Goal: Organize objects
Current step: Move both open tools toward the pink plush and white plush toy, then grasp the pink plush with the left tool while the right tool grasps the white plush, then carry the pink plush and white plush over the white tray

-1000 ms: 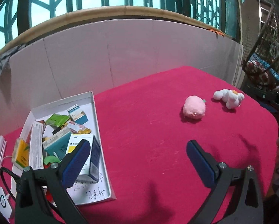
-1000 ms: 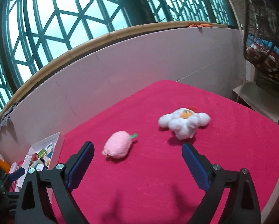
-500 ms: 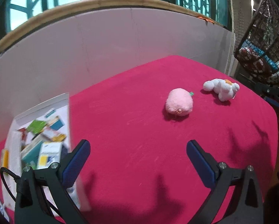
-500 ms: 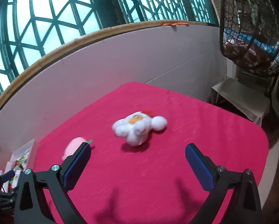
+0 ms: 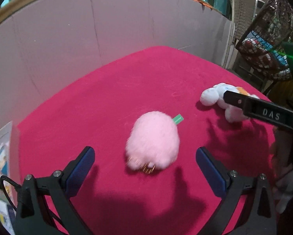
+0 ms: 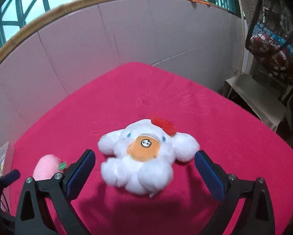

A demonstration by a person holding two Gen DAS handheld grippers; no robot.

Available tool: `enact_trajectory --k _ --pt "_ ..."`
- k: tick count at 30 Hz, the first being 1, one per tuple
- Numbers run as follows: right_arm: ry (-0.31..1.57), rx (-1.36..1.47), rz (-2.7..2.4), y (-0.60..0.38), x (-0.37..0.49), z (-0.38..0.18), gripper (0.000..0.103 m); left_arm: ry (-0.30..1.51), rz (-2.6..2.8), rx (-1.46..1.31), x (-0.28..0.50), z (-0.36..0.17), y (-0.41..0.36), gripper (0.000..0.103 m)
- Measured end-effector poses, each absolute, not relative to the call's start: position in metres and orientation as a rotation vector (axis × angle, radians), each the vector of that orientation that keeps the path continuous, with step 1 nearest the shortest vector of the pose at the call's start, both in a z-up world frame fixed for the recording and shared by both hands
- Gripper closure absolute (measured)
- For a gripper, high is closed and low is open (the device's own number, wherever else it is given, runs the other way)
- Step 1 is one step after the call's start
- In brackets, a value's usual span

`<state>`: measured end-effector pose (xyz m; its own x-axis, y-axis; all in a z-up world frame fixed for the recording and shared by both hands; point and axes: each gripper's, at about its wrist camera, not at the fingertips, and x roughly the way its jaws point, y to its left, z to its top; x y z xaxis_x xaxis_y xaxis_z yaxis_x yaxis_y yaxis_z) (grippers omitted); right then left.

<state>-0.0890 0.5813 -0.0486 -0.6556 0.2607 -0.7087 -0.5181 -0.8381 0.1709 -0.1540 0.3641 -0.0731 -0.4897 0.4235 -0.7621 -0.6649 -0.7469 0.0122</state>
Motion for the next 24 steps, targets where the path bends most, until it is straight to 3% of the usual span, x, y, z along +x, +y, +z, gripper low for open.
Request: enact_trajectory --k 5,6,7,8,10,13,24 --pt "0.484 -1.014 2.450 0.579 -0.099 -0.060 0.003 0.459 2.264 -1.087 -0.170 -0.093 0.381 0.002" --pt "0.446 -1.023 2.448 0.576 -0.100 -0.061 0.013 0.455 2.262 -1.096 -0.172 -0.094 0.382 0.009" --pt "0.406 -1.036 2.457 0.572 -0.102 -0.063 0.040 0.449 2.260 -1.106 -0.174 -0.096 0.383 0.024" --pt "0.379 -1.059 2.463 0.570 -0.103 -0.066 0.053 0.431 2.248 -1.120 -0.175 -0.097 0.382 0.031" --pt "0.373 -1.079 2.462 0.571 -0.102 -0.068 0.061 0.395 2.246 -1.120 -0.175 -0.096 0.379 0.049" --pt "0.398 -1.059 2.484 0.571 -0.092 -0.063 0.062 0.416 2.254 -1.094 -0.170 -0.094 0.378 0.052" --pt "0.468 -0.825 2.583 0.542 -0.033 -0.015 0.062 0.241 2.318 -0.937 -0.124 -0.045 0.329 0.053"
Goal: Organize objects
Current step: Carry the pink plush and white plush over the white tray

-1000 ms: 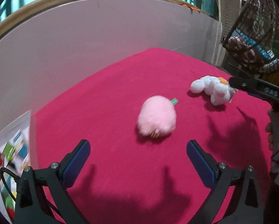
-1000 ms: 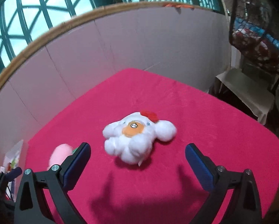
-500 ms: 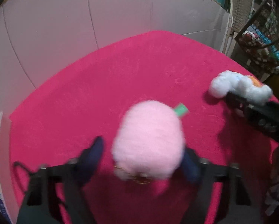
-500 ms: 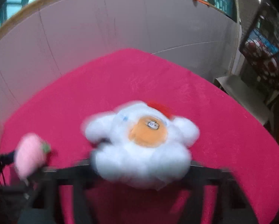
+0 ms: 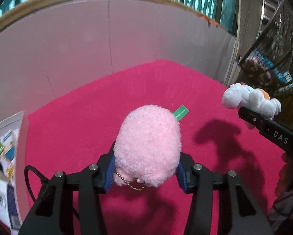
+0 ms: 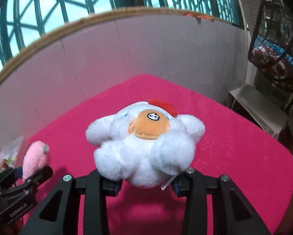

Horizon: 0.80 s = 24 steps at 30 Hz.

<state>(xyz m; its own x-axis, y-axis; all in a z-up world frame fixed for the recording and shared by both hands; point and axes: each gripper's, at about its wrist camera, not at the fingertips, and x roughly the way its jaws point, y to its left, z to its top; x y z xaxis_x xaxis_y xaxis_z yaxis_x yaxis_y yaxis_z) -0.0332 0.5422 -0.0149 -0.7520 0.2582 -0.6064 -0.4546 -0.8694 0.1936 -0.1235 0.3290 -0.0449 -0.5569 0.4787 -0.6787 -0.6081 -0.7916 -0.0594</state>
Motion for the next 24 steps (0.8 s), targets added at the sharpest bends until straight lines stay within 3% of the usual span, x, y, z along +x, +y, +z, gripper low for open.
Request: enact_trajectory --k 8,24 --pt "0.489 -0.723 2.694 0.495 -0.003 0.024 0.062 0.175 2.377 -0.857 -0.098 -0.011 0.289 0.053" --pt "0.328 -0.703 2.902 0.379 -0.024 0.063 0.062 0.042 2.505 -0.771 -0.092 0.027 0.183 0.053"
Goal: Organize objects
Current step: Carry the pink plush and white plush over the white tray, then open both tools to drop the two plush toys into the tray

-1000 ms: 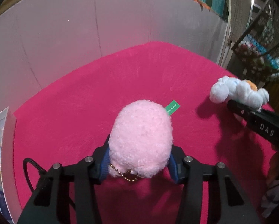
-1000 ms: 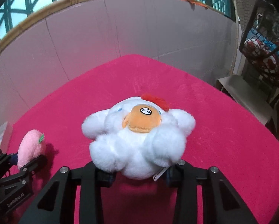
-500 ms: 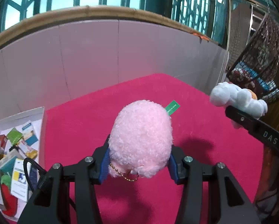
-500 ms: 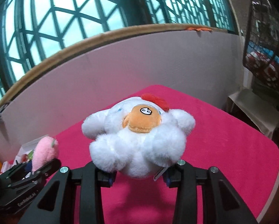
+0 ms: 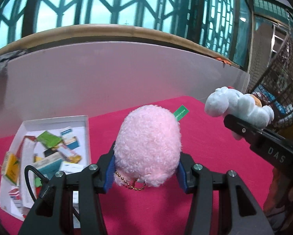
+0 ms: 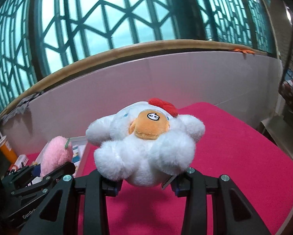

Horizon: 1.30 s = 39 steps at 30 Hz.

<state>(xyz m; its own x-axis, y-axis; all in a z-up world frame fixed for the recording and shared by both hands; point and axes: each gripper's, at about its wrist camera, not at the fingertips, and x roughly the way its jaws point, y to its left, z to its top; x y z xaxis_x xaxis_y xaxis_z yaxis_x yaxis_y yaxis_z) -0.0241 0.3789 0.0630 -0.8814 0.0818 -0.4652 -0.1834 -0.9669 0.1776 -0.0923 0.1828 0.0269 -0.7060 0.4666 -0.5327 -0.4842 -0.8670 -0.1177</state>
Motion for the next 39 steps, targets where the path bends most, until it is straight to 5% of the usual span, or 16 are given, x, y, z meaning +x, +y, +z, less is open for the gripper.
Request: enact_trajectory --k 39 --pt "0.067 -1.044 3.036 0.159 -0.169 0.008 0.061 -0.226 2.644 -0.969 -0.186 -0.002 -0.043 0.052"
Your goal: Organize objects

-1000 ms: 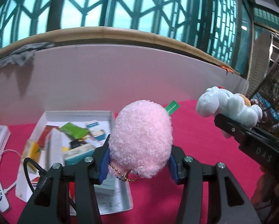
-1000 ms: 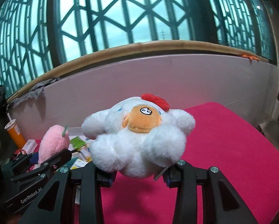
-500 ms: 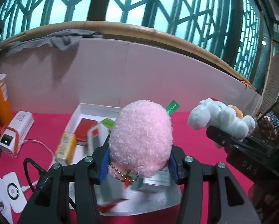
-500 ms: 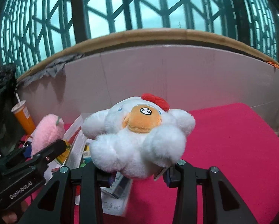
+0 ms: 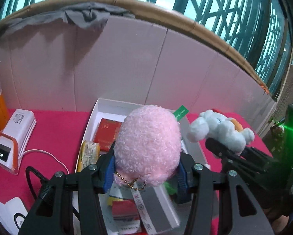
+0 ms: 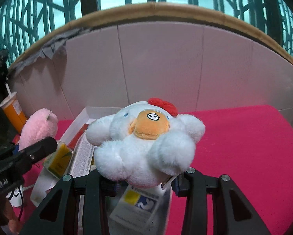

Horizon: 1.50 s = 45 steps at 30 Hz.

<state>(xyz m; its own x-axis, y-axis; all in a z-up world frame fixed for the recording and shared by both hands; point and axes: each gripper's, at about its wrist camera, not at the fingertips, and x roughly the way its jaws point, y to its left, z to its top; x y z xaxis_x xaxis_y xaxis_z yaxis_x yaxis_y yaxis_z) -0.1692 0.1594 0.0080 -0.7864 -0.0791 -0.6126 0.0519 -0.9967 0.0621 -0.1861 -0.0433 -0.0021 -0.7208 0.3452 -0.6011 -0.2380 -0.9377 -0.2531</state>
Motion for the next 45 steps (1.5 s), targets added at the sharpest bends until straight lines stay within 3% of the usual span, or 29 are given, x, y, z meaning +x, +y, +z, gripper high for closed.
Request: enact_trajectory --k 5,6,7,9,11,31,38,45 --pt "-0.022 1.042 -2.872 0.143 -0.199 -0.007 0.055 -0.236 2.655 -0.996 -0.199 -0.014 -0.041 0.045" --pt "0.005 1.070 -2.850 0.139 -0.205 -0.011 0.045 -0.233 2.664 -0.998 -0.199 -0.015 -0.040 0.031" --pt "0.031 1.086 -2.846 0.136 -0.207 -0.015 0.038 -0.232 2.674 -0.995 -0.199 -0.016 -0.040 0.011" --pt "0.044 1.060 -2.855 0.135 -0.202 -0.016 0.018 -0.228 2.711 -0.974 -0.196 -0.015 -0.041 0.001" --pt "0.046 1.040 -2.866 0.138 -0.196 -0.015 0.013 -0.241 2.741 -0.960 -0.192 -0.015 -0.046 0.000" --pt "-0.100 0.969 -2.880 0.184 -0.100 0.011 0.008 -0.076 2.855 -0.881 -0.127 0.012 -0.012 0.000" --pt "-0.137 0.936 -2.906 0.201 -0.063 0.012 0.008 0.118 2.923 -0.844 -0.097 0.018 0.007 0.000" --pt "-0.253 0.910 -2.959 0.223 -0.031 0.007 0.007 0.028 2.893 -0.795 -0.061 0.020 0.011 0.000"
